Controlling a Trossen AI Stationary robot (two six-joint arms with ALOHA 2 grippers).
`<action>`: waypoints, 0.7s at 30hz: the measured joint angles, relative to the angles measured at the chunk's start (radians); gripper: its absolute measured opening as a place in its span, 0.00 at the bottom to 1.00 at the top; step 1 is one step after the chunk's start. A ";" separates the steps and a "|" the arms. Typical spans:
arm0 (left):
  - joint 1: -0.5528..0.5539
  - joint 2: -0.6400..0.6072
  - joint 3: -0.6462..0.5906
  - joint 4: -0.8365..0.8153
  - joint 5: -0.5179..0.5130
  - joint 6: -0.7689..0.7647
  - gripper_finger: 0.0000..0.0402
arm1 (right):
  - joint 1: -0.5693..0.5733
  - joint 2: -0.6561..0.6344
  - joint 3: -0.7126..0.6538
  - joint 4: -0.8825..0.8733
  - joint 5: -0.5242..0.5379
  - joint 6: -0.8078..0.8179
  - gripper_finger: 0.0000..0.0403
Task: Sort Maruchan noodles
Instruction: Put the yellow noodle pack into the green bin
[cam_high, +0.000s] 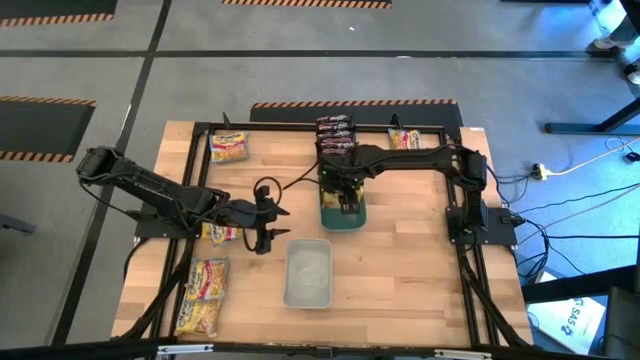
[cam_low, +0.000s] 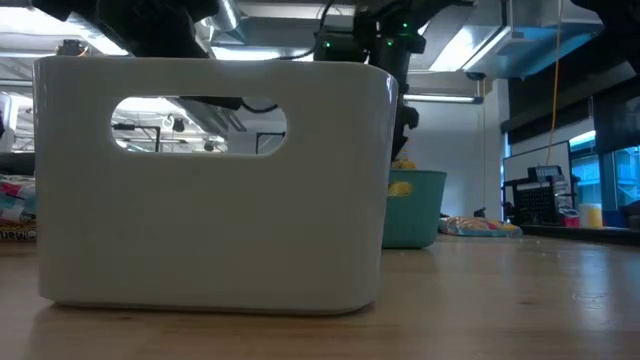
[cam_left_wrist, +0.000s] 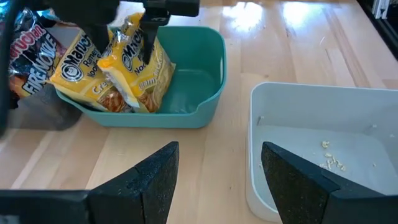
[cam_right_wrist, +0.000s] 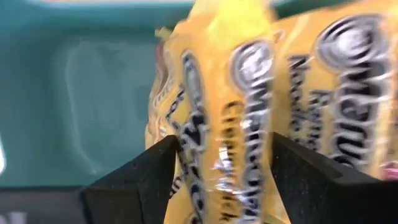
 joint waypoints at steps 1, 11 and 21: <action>0.000 0.000 0.000 0.002 0.000 0.002 0.56 | 0.000 0.000 0.009 -0.001 0.005 0.000 0.59; 0.000 0.000 0.000 0.003 0.000 0.003 0.56 | 0.001 -0.004 0.029 0.014 0.127 0.005 0.59; 0.001 0.000 0.000 0.008 -0.011 0.002 0.56 | 0.112 -0.171 0.027 -0.016 0.138 0.117 0.59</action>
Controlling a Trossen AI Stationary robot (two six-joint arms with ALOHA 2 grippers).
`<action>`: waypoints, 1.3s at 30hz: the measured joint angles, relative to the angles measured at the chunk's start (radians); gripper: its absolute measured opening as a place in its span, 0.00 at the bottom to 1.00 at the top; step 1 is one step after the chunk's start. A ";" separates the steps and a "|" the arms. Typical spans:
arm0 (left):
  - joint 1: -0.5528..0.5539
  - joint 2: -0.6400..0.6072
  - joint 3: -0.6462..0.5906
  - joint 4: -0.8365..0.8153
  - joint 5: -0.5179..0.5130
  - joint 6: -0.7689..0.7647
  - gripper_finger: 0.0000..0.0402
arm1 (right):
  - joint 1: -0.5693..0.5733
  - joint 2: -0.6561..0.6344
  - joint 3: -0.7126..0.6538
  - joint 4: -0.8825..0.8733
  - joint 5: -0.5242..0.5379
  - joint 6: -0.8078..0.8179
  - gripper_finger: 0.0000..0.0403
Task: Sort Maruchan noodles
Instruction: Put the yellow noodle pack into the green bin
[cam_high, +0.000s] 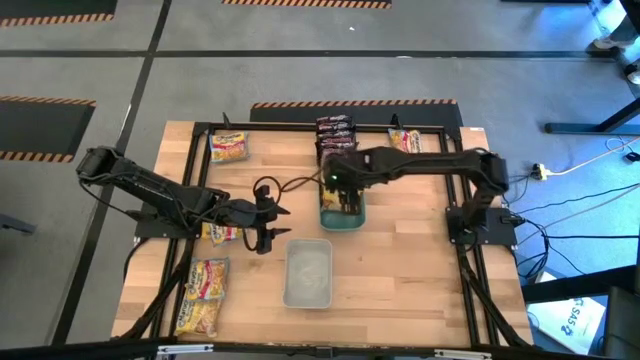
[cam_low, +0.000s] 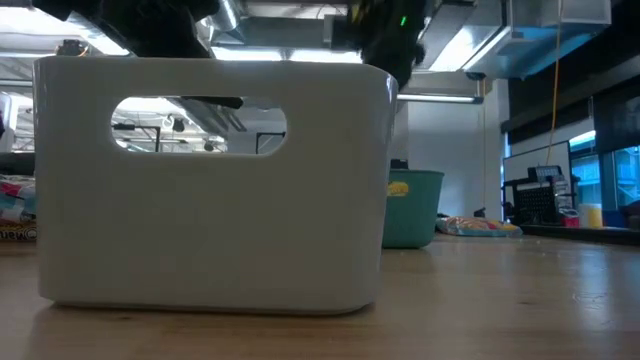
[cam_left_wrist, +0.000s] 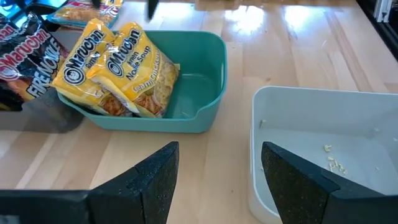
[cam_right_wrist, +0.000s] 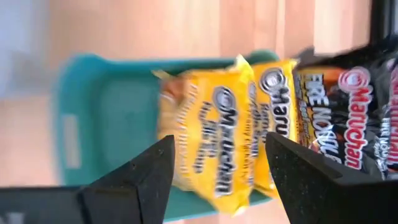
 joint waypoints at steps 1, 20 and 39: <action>0.001 0.000 0.000 0.000 -0.004 -0.003 0.56 | 0.016 -0.020 -0.006 0.005 0.000 0.014 0.59; -0.023 -0.002 0.251 -0.833 0.213 -0.516 0.56 | 0.248 -0.226 -0.566 0.728 -0.003 0.048 0.59; -0.250 0.000 0.037 -0.740 0.430 -0.946 0.56 | 0.247 -0.227 -0.566 0.785 0.001 0.049 0.59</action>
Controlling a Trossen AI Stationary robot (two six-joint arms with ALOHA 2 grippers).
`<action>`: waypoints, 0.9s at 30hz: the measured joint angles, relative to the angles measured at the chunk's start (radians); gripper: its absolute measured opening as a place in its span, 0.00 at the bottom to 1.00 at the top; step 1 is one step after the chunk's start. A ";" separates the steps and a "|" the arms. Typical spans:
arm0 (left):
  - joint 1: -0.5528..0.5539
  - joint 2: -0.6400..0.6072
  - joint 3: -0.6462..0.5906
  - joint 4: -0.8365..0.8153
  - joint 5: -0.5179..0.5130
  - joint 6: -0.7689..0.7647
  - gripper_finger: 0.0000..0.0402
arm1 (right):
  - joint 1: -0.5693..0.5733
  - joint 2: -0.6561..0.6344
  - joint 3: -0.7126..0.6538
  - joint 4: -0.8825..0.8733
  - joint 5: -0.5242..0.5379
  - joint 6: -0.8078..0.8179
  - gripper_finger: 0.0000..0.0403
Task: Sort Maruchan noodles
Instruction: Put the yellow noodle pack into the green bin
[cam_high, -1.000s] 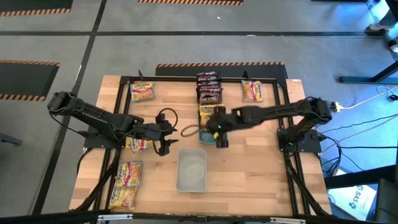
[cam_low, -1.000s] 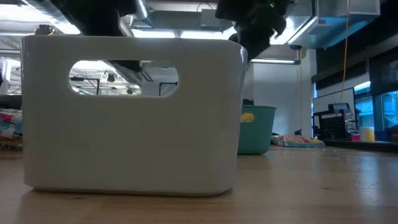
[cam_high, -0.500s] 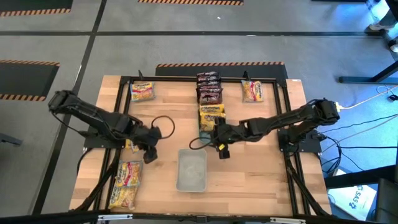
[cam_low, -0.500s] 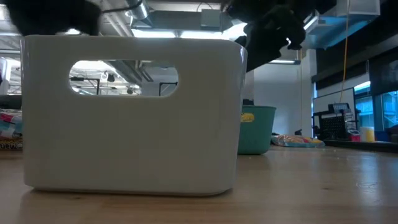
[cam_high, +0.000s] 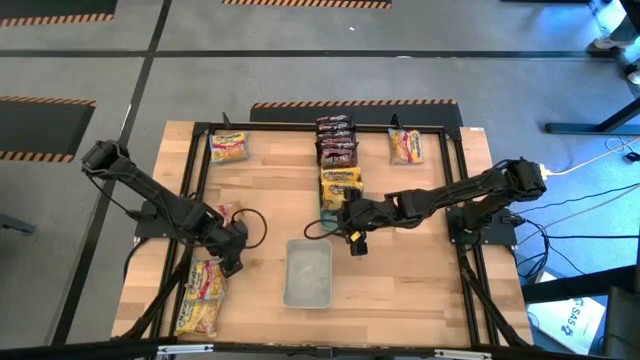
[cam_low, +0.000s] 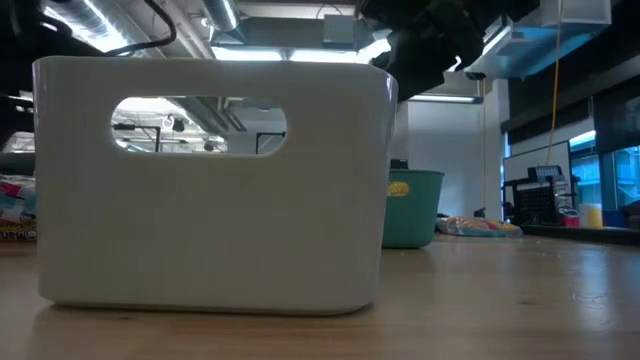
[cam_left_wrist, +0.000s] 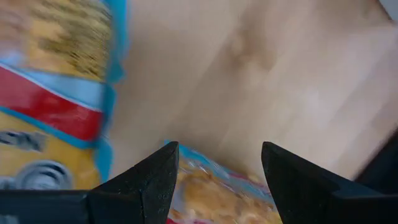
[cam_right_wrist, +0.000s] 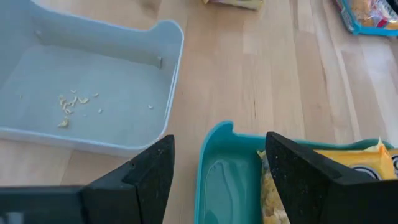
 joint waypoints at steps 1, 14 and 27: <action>0.000 0.000 0.000 -0.007 -0.020 0.001 0.56 | 0.000 0.000 0.000 0.007 0.000 0.000 0.59; 0.101 0.000 0.000 -0.218 -0.422 0.106 0.56 | 0.000 0.001 0.000 0.010 -0.001 0.038 0.59; 0.183 0.000 0.156 -0.477 -0.189 0.191 0.56 | 0.000 0.016 0.000 0.004 -0.003 0.077 0.59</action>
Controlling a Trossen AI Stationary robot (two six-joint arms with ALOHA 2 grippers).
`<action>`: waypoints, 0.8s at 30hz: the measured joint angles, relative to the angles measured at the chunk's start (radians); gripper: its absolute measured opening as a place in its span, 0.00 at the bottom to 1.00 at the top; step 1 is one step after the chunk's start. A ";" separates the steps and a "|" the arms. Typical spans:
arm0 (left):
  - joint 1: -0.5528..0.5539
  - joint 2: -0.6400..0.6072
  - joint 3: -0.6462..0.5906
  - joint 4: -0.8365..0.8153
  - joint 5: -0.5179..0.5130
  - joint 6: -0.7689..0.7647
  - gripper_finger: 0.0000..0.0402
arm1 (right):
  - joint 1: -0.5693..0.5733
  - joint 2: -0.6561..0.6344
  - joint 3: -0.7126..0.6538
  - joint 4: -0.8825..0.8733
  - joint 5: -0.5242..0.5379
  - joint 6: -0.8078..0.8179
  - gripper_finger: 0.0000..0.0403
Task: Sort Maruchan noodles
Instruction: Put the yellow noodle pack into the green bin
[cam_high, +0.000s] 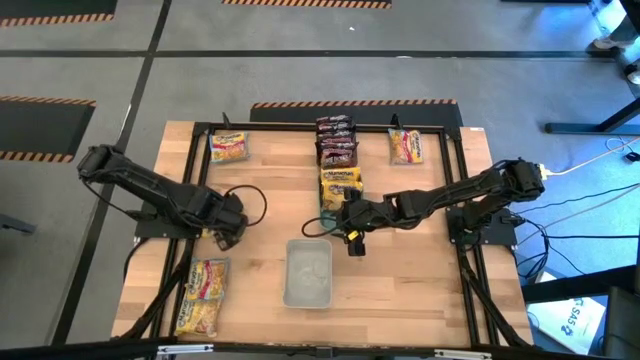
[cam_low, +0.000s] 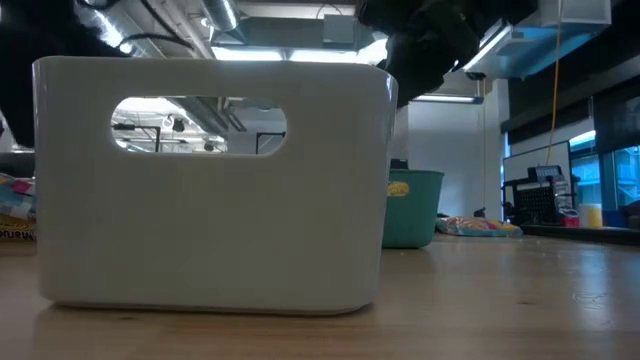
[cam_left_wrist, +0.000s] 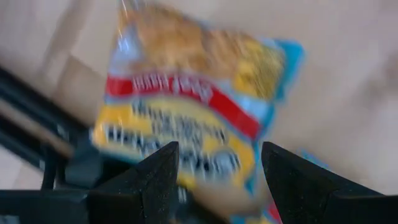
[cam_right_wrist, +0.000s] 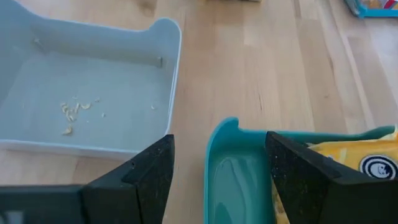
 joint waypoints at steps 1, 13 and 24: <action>-0.005 0.000 0.024 -0.032 0.026 -0.004 0.56 | 0.000 0.000 0.000 0.004 0.001 -0.002 0.59; -0.060 0.046 -0.069 -0.111 0.183 -0.067 0.55 | 0.000 0.015 0.000 0.010 0.002 -0.028 0.59; -0.056 0.228 -0.064 -0.110 0.145 0.018 0.54 | 0.000 0.049 0.001 0.017 -0.019 -0.025 0.59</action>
